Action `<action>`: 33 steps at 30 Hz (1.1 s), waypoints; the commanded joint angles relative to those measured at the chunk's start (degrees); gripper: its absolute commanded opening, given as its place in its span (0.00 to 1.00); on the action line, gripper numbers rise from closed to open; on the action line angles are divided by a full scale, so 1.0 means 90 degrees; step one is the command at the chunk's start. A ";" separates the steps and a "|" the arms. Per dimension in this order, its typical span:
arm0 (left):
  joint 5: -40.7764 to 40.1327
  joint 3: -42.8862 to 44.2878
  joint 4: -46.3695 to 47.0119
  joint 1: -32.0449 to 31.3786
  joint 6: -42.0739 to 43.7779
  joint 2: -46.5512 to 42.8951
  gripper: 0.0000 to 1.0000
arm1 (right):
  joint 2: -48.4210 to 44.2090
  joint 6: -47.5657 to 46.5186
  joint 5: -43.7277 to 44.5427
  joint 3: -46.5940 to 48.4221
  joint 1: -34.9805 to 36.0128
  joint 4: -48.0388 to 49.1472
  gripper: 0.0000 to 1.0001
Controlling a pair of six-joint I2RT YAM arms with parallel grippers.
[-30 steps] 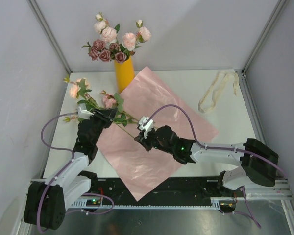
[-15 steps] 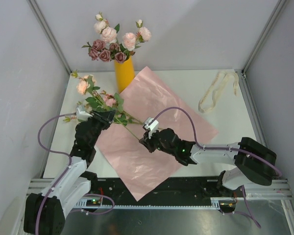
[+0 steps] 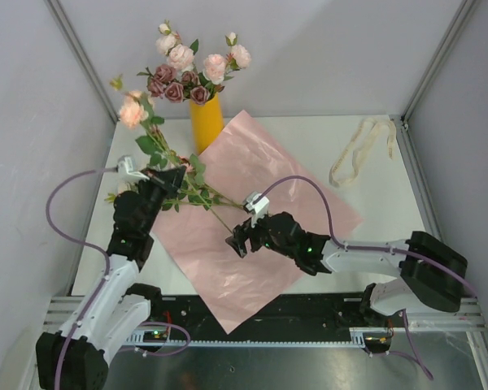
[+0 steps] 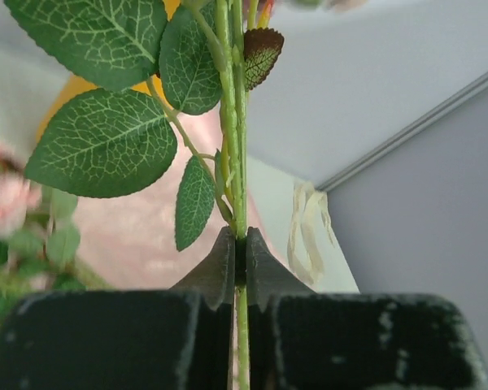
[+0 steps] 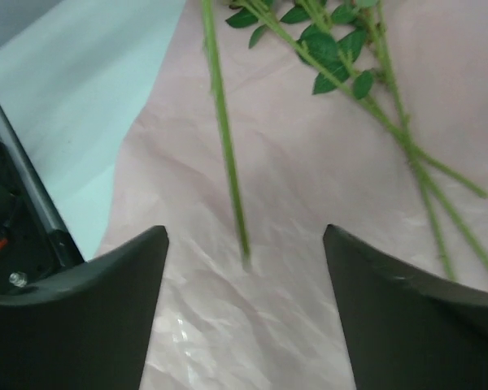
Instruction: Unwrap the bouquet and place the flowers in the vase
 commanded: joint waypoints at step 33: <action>0.1603 0.7321 0.3083 -0.0798 0.5624 0.5262 0.00 | -0.3319 -0.0081 0.0513 -0.0078 -0.0514 -0.1600 0.99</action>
